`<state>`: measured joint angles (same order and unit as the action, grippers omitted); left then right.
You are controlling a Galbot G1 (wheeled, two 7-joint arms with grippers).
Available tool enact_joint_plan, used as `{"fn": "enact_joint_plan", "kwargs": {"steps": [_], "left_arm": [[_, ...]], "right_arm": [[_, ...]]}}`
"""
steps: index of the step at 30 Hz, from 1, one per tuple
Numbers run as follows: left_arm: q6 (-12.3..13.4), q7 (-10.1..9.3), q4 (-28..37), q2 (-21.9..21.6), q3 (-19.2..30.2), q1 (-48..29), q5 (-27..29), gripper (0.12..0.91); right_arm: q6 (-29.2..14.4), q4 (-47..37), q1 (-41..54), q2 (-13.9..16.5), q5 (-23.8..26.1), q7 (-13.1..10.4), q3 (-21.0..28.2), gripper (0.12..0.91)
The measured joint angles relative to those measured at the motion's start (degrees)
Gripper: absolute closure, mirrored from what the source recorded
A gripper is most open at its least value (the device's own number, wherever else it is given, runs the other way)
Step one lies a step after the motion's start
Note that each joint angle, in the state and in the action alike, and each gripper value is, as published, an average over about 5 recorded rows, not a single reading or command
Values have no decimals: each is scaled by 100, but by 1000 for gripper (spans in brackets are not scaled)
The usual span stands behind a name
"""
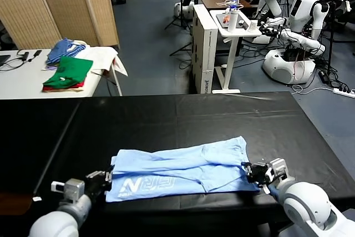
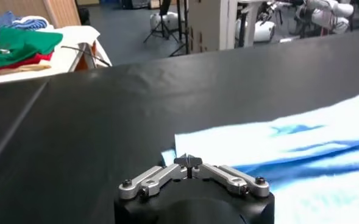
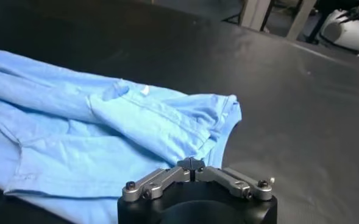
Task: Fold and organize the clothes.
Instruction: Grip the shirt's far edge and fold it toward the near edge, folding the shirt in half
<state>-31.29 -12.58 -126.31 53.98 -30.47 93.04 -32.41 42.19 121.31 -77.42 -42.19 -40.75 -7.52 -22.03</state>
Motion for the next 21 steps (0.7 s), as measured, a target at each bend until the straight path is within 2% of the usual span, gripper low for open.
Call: {"fn": "enact_joint_plan", "kwargs": {"steps": [3, 6, 9, 16, 19, 21], "left_arm": [[7, -4, 1, 39, 5, 37, 55, 883], [-14, -44, 5, 71, 8, 47, 120, 830], [-61, -118, -13, 97, -6, 82, 149, 694], [-240, -191, -195, 136, -164, 287, 191, 262], [-199, -212, -273, 188, -267, 326, 211, 150], [-111, -257, -281, 228, -327, 270, 151, 130]], "right_arm": [[0, 69, -61, 11, -58, 31, -40, 886], [0, 176, -139, 29, -161, 46, -119, 853], [0, 311, -228, 37, -259, 42, -232, 715], [0, 522, -232, -53, -490, 3, -516, 269], [0, 429, -71, -181, -497, -61, -538, 151], [-3, 294, 92, -305, -449, -128, -499, 128]]}}
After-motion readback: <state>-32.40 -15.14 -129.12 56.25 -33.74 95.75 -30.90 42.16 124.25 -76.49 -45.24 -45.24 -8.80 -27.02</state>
